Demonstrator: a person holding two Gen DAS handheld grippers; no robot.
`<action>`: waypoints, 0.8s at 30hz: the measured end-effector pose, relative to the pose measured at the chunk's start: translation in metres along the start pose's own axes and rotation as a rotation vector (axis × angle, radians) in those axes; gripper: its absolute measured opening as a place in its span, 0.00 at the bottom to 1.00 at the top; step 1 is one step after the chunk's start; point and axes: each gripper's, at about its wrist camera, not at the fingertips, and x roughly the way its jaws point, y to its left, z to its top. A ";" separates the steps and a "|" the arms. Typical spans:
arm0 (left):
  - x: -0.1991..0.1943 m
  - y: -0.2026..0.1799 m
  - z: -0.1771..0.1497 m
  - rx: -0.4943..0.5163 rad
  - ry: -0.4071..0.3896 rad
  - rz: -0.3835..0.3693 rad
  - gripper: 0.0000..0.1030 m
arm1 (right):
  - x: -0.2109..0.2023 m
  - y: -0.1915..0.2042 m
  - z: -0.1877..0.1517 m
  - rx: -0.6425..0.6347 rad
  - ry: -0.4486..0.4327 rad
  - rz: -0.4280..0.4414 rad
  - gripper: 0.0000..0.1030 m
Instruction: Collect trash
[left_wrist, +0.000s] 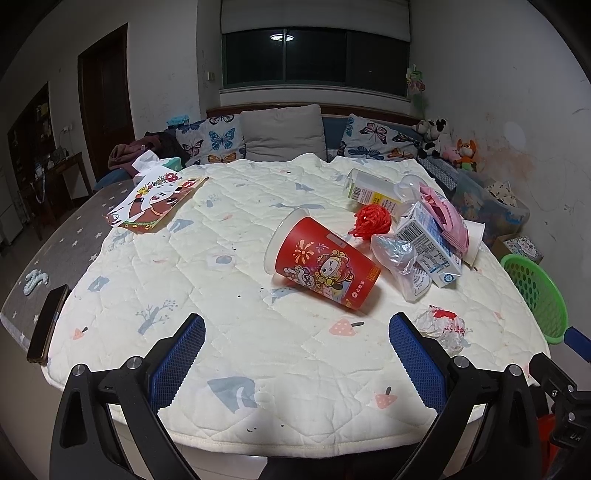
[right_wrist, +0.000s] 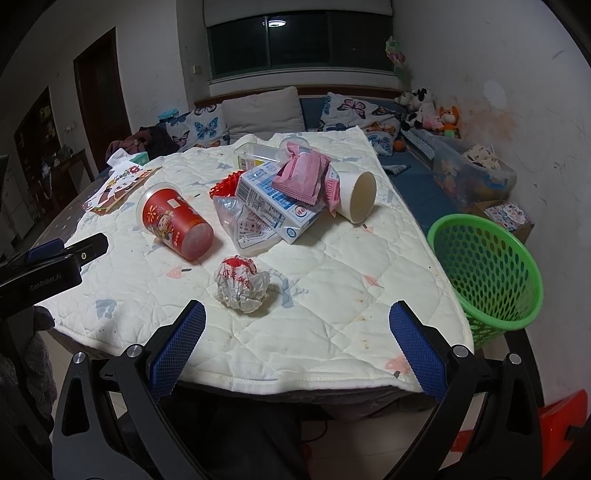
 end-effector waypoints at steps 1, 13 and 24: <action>0.000 0.000 0.001 0.000 0.000 0.001 0.94 | 0.000 0.000 0.000 0.000 0.000 0.000 0.96; 0.003 0.002 0.005 -0.002 0.001 0.000 0.94 | 0.002 0.001 0.002 -0.003 0.002 0.004 0.96; 0.010 0.003 0.012 -0.005 0.010 0.004 0.94 | 0.009 0.003 0.007 -0.010 0.011 0.013 0.96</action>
